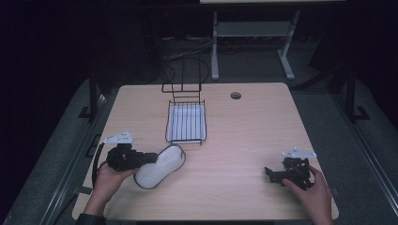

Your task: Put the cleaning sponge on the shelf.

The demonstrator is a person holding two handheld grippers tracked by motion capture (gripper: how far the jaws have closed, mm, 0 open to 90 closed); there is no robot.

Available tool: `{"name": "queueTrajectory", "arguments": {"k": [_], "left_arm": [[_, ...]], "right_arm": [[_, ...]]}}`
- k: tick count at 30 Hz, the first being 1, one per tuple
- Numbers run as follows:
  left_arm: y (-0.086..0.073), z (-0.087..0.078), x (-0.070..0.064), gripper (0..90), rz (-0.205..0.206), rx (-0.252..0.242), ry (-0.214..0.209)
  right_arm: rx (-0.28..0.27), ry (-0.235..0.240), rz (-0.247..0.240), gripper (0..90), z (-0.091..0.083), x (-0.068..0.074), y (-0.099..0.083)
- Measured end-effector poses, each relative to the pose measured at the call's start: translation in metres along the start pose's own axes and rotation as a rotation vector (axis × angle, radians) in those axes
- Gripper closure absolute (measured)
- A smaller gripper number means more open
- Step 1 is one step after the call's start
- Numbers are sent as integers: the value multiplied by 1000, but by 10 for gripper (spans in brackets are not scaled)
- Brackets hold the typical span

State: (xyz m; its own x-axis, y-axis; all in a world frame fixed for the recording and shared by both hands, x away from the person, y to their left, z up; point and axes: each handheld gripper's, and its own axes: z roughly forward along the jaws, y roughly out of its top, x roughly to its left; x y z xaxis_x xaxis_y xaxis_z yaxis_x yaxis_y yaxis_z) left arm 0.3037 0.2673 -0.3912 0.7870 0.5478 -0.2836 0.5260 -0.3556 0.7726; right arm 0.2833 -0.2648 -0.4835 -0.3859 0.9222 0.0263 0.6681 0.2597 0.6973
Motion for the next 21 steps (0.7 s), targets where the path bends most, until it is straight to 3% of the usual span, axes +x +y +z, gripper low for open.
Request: {"name": "queueTrajectory", "arguments": {"k": [8,21], "left_arm": [[7,-2,1,852,-11,-20,23],[19,-6,15,853,-30,-63,34]], "right_arm": [[0,0,0,2,0,0,0],[0,0,0,2,0,0,0]]}}
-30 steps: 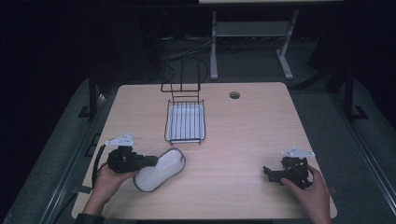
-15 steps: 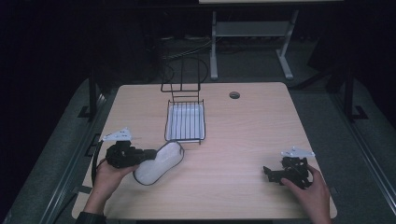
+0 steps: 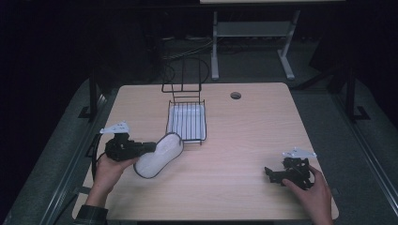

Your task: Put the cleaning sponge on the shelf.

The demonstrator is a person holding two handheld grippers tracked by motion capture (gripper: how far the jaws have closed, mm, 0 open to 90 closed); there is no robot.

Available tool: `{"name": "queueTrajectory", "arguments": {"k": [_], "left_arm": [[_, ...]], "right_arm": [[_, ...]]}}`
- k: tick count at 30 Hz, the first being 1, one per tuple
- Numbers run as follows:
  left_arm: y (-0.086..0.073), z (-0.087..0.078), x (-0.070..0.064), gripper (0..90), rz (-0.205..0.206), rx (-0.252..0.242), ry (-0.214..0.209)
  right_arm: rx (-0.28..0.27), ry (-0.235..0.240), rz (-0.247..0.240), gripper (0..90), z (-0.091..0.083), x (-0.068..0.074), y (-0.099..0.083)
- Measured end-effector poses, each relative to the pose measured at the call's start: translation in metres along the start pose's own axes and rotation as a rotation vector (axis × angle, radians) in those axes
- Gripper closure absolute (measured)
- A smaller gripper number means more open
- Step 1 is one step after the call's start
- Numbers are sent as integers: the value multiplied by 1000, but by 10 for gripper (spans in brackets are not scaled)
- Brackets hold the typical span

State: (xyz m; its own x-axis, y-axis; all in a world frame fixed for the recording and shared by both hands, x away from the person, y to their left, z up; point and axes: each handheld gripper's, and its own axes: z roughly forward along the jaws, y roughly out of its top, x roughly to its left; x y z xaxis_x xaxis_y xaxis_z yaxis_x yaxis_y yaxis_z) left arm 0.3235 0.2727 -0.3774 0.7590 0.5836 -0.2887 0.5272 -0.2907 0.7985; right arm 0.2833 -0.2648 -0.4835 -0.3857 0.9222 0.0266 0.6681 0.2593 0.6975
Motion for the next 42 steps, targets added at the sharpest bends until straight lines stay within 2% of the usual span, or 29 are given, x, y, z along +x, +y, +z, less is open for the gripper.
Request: {"name": "queueTrajectory", "arguments": {"k": [12,35,42], "left_arm": [[15,-1,10,853,-8,-26,10],[58,12,27,854,17,-47,33],[68,20,33,854,8,-56,29]], "right_arm": [[0,0,0,2,0,0,0],[0,-1,-1,2,0,0,0],[0,0,0,2,0,0,0]]}}
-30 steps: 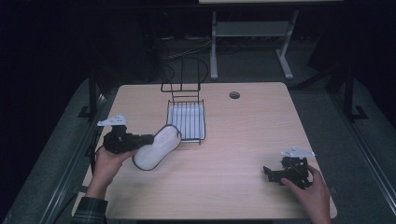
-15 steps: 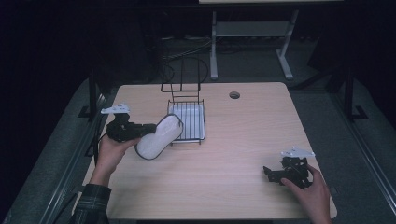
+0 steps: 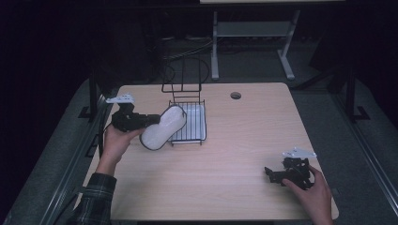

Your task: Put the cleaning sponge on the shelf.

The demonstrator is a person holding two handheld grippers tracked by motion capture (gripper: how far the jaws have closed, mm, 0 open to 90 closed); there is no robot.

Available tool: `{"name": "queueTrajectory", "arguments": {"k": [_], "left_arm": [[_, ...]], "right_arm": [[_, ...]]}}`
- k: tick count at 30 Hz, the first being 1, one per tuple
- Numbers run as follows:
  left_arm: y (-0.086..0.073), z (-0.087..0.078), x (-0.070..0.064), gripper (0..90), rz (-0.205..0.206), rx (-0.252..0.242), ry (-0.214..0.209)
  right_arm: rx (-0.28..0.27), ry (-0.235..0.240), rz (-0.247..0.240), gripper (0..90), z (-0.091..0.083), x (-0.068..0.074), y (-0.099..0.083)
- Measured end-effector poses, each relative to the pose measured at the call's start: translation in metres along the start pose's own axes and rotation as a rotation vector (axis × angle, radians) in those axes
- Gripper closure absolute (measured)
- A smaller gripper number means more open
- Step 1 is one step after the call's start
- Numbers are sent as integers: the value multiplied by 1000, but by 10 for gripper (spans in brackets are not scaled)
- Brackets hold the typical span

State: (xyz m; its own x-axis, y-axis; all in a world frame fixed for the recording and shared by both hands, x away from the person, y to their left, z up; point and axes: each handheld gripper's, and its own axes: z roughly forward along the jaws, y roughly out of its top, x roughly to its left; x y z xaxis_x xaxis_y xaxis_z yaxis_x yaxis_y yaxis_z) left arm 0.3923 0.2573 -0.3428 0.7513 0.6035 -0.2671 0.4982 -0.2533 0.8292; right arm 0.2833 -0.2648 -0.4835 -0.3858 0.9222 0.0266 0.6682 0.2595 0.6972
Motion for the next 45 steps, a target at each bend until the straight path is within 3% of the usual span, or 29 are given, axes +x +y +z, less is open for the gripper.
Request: {"name": "queueTrajectory", "arguments": {"k": [11,25,34,39,42,45], "left_arm": [[13,18,7,853,6,-5,2],[16,43,24,854,-30,-34,-9],[14,61,32,853,-41,-15,-8],[22,74,31,853,-34,-9,-1],[22,78,32,853,-43,-19,-6],[18,85,36,851,-56,3,-3]], "right_arm": [[0,0,0,2,0,0,0],[0,0,0,2,0,0,0],[0,0,-1,2,0,0,0],[0,0,-1,2,0,0,0],[0,0,-1,2,0,0,0],[0,0,-1,2,0,0,0]]}}
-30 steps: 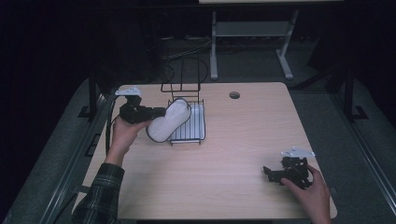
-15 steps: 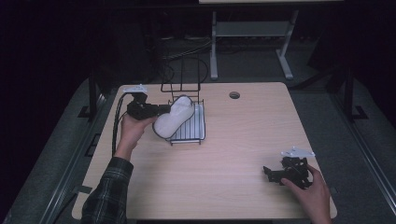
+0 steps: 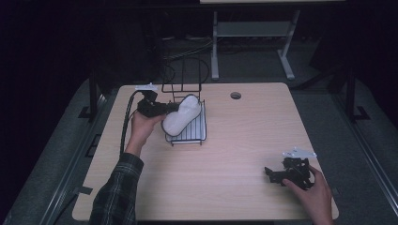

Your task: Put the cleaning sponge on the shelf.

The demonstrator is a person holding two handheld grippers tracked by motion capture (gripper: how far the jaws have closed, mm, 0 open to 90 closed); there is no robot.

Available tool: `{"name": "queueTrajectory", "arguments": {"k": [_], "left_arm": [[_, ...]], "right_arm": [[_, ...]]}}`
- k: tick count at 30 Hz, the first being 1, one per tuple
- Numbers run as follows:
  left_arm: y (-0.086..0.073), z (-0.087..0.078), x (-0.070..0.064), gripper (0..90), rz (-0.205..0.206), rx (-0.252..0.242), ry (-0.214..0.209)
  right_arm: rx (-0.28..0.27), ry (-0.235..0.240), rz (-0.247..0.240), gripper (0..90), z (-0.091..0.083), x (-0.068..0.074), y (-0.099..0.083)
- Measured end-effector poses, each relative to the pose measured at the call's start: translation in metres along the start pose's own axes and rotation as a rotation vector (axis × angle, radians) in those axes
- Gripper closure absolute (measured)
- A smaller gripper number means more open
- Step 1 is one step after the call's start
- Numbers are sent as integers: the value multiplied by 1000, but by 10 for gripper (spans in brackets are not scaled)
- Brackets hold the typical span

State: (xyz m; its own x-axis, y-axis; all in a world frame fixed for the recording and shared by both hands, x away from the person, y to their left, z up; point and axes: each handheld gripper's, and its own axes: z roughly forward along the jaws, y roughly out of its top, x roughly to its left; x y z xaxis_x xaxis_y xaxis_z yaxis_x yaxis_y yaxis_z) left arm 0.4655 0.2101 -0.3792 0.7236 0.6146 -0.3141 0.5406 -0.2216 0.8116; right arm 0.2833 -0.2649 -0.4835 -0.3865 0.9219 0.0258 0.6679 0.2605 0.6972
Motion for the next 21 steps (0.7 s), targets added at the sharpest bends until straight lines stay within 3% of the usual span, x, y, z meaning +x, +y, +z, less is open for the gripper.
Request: {"name": "queueTrajectory", "arguments": {"k": [7,21], "left_arm": [[-4,9,5,845,-25,9,12],[-6,13,9,806,-4,44,74]], "right_arm": [[0,0,0,2,0,0,0],[0,0,0,2,0,0,0]]}}
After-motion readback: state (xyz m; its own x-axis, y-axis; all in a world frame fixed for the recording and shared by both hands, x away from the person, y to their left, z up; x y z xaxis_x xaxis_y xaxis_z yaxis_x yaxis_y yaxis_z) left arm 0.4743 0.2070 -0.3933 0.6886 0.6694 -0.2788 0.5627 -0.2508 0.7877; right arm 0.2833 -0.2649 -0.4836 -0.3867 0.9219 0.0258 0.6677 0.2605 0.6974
